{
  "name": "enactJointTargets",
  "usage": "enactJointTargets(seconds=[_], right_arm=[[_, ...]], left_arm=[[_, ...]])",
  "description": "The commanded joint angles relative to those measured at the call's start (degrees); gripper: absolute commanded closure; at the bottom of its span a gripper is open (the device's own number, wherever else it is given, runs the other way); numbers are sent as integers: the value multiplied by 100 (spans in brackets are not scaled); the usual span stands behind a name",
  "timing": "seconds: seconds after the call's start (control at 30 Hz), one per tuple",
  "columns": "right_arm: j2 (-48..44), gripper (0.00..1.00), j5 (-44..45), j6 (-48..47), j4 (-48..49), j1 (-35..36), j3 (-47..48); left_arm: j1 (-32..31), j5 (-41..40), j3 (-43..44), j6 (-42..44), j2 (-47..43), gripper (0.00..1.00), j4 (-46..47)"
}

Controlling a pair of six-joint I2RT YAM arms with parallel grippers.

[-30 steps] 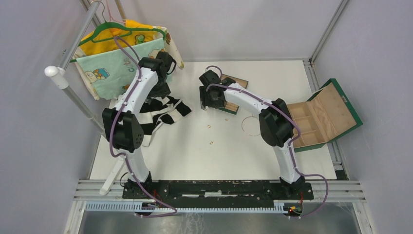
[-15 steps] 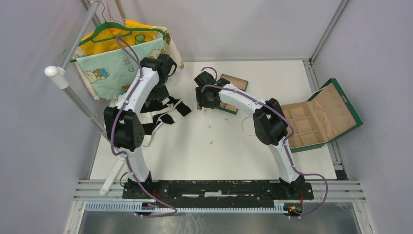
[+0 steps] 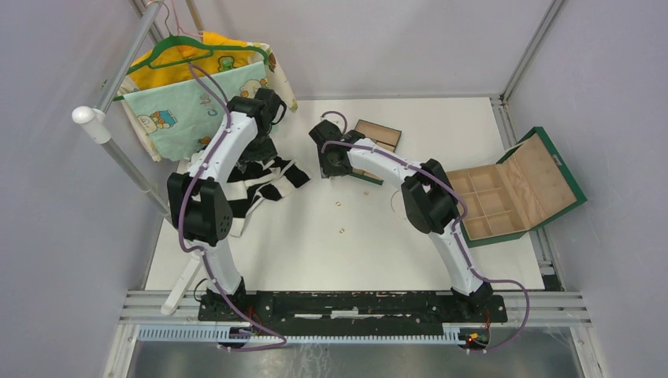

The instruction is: Organize the mixed jewelry

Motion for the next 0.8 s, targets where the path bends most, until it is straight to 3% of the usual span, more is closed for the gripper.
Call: enactJointTargets(seconds=[0.0,0.37,0.77], right_arm=[[73,48,112,-289,224,58,160],[49,55,-408,-1335,773,53,-174],[172,54,-535,-1618,832,23,-317]], left_arm=[[-13,114,-201,249,-458,29,393],[-14,335,-420,367,-490,29,619],[-13,416,-535,422,-528,29,690]])
